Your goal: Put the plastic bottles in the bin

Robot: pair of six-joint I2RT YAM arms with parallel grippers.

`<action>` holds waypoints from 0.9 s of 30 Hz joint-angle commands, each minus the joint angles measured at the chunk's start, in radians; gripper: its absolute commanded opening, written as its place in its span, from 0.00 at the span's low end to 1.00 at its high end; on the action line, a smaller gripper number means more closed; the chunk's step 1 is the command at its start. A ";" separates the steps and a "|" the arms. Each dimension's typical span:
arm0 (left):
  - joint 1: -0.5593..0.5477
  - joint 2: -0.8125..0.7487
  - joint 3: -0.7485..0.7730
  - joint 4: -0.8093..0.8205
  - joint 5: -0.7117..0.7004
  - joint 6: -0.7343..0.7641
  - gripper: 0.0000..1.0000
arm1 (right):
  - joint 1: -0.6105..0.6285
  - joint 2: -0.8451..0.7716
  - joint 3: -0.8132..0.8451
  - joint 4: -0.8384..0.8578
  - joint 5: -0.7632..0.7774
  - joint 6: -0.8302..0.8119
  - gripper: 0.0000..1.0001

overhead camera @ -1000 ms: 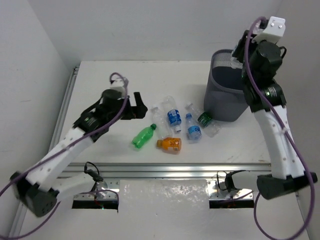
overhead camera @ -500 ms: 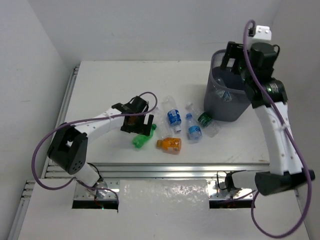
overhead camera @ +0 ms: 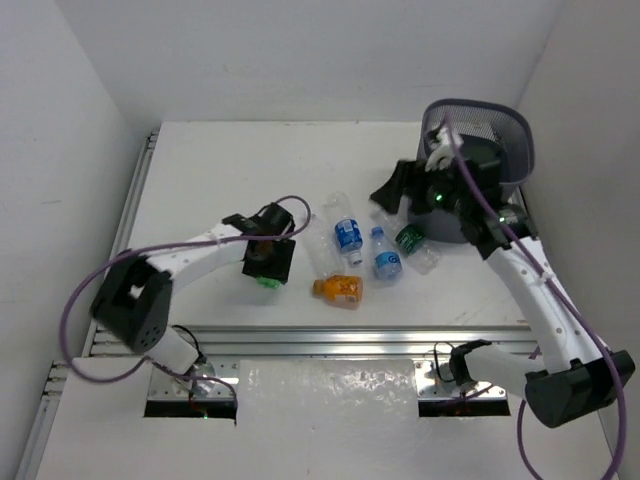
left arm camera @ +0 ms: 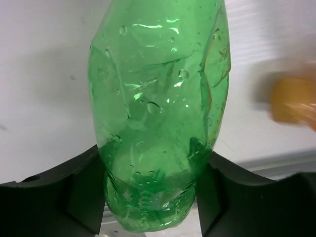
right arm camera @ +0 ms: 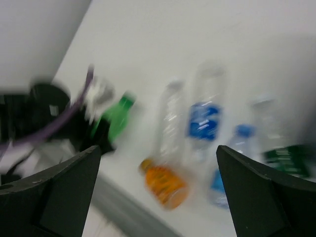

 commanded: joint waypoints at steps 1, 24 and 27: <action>-0.020 -0.255 0.036 0.005 0.006 -0.046 0.00 | 0.178 -0.074 -0.123 0.227 -0.306 0.068 0.99; -0.026 -0.682 -0.004 0.566 0.787 -0.133 0.00 | 0.390 -0.028 -0.219 0.878 -0.566 0.302 0.99; -0.026 -0.676 -0.015 0.580 0.798 -0.136 0.00 | 0.390 -0.063 -0.240 0.875 -0.521 0.282 0.99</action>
